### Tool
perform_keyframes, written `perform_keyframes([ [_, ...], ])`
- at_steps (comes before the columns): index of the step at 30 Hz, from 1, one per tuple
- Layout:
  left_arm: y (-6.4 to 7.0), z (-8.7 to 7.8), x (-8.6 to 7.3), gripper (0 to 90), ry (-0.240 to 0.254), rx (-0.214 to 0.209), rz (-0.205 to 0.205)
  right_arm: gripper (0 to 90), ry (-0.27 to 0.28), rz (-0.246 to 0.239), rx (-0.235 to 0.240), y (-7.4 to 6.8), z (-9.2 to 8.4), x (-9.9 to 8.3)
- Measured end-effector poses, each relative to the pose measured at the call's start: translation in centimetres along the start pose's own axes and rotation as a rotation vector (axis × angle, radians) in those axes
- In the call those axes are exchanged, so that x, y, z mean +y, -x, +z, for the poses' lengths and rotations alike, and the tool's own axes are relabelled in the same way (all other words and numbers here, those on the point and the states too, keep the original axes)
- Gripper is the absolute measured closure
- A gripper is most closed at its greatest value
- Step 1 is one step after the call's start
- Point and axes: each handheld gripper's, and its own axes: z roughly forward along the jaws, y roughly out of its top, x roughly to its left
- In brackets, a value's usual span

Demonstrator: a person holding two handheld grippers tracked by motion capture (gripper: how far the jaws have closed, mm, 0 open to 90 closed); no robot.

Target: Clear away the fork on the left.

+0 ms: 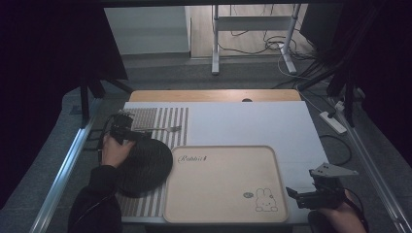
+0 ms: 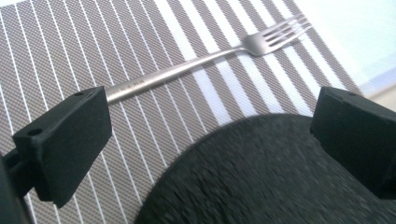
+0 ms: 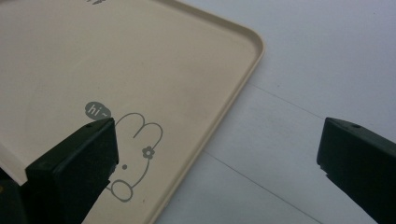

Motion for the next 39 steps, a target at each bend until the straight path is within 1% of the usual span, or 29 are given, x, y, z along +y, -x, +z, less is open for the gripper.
perform_keyframes([
  [3,-0.5,0.7,0.5,0.0,-0.021,0.021,0.005,0.0,-0.001,0.001,0.0,0.0,0.0,0.0],
  [5,-0.9,1.1,0.8,0.0,-0.024,0.024,-0.007,0.0,-0.001,0.001,0.0,0.0,0.0,0.0],
  [6,-0.9,1.1,0.8,0.0,-0.024,0.024,-0.007,0.0,-0.001,0.001,0.0,0.0,0.0,0.0],
  [8,-1.4,1.6,1.2,0.0,-0.03,0.022,-0.017,0.0,-0.001,0.001,0.001,0.0,0.0,0.0],
  [11,-1.8,2.1,1.5,0.0,-0.037,0.021,-0.024,0.0,-0.001,0.002,0.002,0.0,0.0,0.0],
  [16,-2.0,2.8,2.0,0.0,-0.052,0.022,-0.017,0.0,-0.001,0.001,0.001,0.0,0.0,0.0],
  [17,-2.1,3.1,2.3,0.0,-0.059,0.029,-0.012,0.0,-0.001,0.001,0.001,0.0,0.0,0.0],
  [20,-2.4,3.4,2.7,0.1,-0.069,0.033,-0.01,0.0,0.002,0.002,0.004,0.0,0.0,0.0],
  [21,-2.4,3.6,2.8,1.5,-0.073,0.038,-0.006,0.0,0.002,0.003,0.005,0.0,0.0,0.0],
  [23,-2.7,3.8,2.9,6.4,-0.084,0.045,0.003,0.0,0.002,0.002,0.006,0.0,0.0,0.0],
  [25,-2.8,3.9,2.9,15.0,-0.089,0.053,0.007,0.0,0.002,0.001,0.007,0.0,0.0,0.0],
  [26,-3.3,4.1,2.9,18.6,-0.096,0.066,0.001,0.0,0.002,0.001,0.007,0.0,0.0,0.0],
  [27,-3.5,4.1,2.9,23.4,-0.094,0.067,-0.01,0.0,0.002,0.001,0.008,0.0,0.0,0.0],
  [28,-3.8,4.2,2.9,30.9,-0.094,0.066,-0.028,0.0,0.001,0.001,0.009,0.0,0.0,0.0],
  [30,-4.3,4.4,2.9,43.4,-0.103,0.052,-0.046,0.0,0.0,-0.001,0.012,0.0,0.0,0.0],
  [31,-4.3,4.4,2.9,52.8,-0.103,0.052,-0.046,0.0,-0.001,-0.002,0.012,0.0,0.0,0.0],
  [32,-4.7,4.7,2.8,60.7,-0.128,0.061,-0.045,0.0,-0.002,-0.002,0.013,0.0,0.0,0.0],
  [33,-4.7,4.7,2.8,67.3,-0.128,0.061,-0.045,0.0,-0.002,-0.002,0.013,0.0,0.0,0.0],
  [34,-4.8,4.9,2.8,76.1,-0.139,0.071,-0.038,0.0,-0.002,-0.004,0.013,0.0,0.0,0.0],
  [35,-4.9,4.9,2.8,76.1,-0.147,0.082,-0.033,0.0,-0.002,-0.004,0.013,0.0,0.0,0.0],
  [36,-5.0,5.0,2.8,87.7,-0.151,0.092,-0.035,0.0,-0.002,-0.005,0.013,0.0,0.0,0.0],
  [37,-5.3,5.2,2.8,89.0,-0.157,0.102,-0.049,0.0,-0.003,-0.005,0.014,0.0,0.0,0.0],
  [39,-5.4,5.3,2.8,89.1,-0.158,0.109,-0.046,0.0,-0.003,-0.006,0.014,0.0,0.0,0.0],
])
